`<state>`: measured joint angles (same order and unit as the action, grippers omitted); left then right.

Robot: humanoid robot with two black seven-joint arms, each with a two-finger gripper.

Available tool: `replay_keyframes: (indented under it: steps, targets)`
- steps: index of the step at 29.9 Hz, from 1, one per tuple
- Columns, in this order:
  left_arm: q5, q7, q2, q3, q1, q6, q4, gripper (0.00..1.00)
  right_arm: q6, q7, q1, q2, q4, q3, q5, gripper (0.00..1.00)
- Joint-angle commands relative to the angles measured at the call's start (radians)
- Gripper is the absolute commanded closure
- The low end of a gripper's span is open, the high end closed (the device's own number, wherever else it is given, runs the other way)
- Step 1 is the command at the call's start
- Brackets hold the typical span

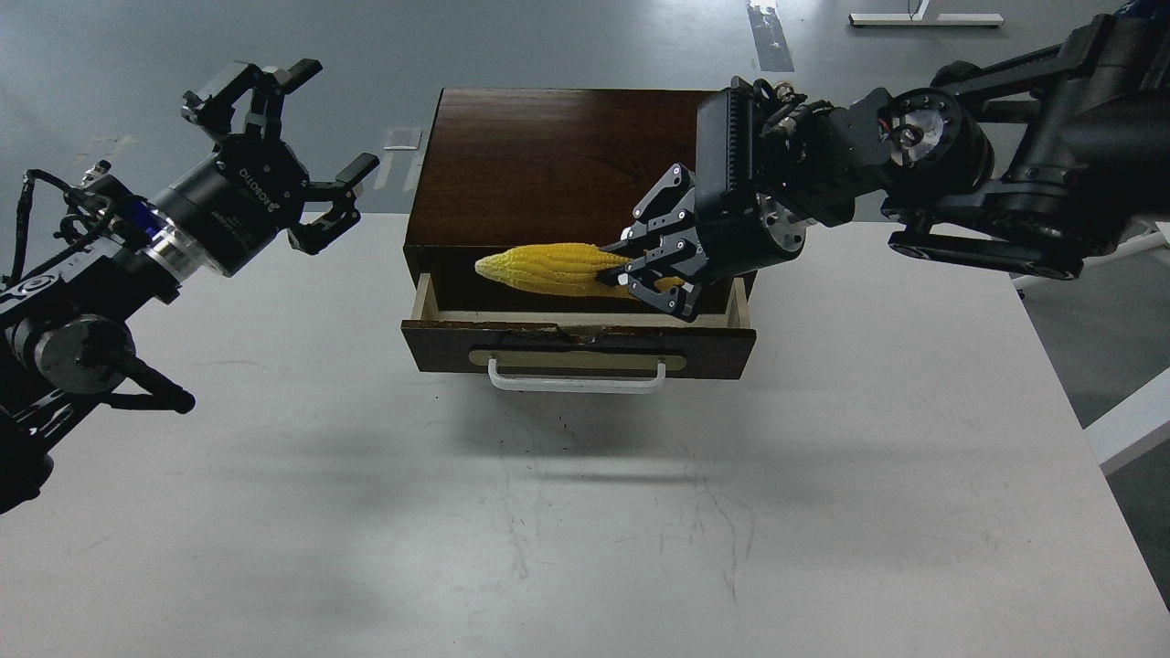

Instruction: Put corn in drawer with both arms

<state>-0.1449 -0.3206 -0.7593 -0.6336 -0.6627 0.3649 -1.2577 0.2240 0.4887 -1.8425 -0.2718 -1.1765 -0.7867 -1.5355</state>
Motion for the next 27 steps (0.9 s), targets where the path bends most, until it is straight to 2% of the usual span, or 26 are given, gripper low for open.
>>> replay_keyframes:
  steps: [1, 8, 21, 23, 25, 26, 27]
  targets:
    - [-0.001, 0.0, 0.0, 0.0, 0.0, -0.001, 0.0, 0.02, 0.0, 0.0, 0.012, -0.001, 0.001, 0.0, 0.0, 0.62]
    - [0.001, 0.0, 0.0, 0.0, 0.0, -0.001, -0.002, 0.02, 0.0, 0.0, 0.016, -0.003, 0.0, 0.001, 0.003, 0.45]
    - [0.001, 0.0, -0.006, 0.0, 0.002, -0.001, -0.002, 0.02, 0.017, 0.0, 0.0, -0.026, -0.008, 0.017, 0.02, 0.4]
    - [0.001, 0.0, -0.006, -0.001, 0.002, 0.0, -0.002, 0.02, 0.024, 0.0, -0.006, -0.041, -0.008, 0.03, 0.057, 0.36]
    - [0.001, 0.0, -0.008, -0.001, 0.002, -0.001, -0.003, 0.02, 0.025, 0.0, -0.015, -0.059, -0.008, 0.052, 0.176, 0.25]
    - [0.001, 0.0, -0.008, -0.001, 0.002, -0.001, -0.003, 0.02, 0.025, 0.0, -0.015, -0.06, -0.008, 0.052, 0.176, 0.25]
    - [0.001, 0.0, -0.008, -0.001, 0.002, 0.0, -0.003, 0.02, 0.026, 0.0, -0.017, -0.07, -0.008, 0.06, 0.242, 0.19]
